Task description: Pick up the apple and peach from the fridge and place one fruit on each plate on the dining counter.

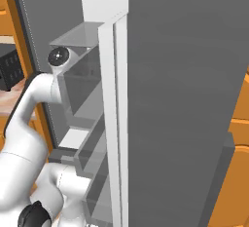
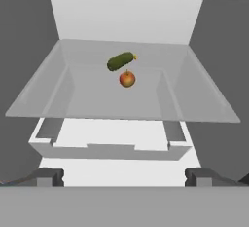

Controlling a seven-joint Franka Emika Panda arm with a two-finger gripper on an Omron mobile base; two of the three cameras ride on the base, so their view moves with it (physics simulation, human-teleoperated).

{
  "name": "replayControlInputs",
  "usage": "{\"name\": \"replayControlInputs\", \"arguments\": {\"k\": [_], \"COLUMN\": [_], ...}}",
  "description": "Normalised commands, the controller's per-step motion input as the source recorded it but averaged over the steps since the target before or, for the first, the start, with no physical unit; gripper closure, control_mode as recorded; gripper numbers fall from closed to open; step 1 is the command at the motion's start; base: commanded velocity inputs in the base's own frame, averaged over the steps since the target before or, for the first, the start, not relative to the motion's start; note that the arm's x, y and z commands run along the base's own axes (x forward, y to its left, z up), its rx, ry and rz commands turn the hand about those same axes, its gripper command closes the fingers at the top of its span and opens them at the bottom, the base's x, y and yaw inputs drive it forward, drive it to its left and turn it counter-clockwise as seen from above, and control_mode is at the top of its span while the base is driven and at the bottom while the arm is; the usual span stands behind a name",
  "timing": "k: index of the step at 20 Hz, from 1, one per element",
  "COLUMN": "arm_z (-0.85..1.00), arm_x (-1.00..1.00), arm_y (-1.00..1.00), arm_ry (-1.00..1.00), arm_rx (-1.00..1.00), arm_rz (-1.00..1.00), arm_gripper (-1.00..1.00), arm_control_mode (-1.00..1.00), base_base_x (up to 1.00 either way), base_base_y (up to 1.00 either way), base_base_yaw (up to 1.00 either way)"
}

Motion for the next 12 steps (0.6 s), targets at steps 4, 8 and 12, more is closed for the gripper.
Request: {"name": "replayControlInputs", "arguments": {"k": [4, 8, 12], "arm_z": [-0.24, -0.41, -0.31], "arm_x": [0.14, 0.11, 0.13], "arm_y": [0.00, 0.00, 0.00], "arm_ry": [0.00, 0.06, 0.00], "arm_rx": [0.00, 0.00, 0.00], "arm_rz": [0.00, 0.00, 0.00], "arm_gripper": [-1.00, -1.00, -1.00], "arm_control_mode": [-1.00, -1.00, -1.00], "base_base_x": [0.00, 0.00, 0.00], "base_base_y": [0.00, 0.00, 0.00], "base_base_yaw": [0.00, 0.00, 0.00]}}
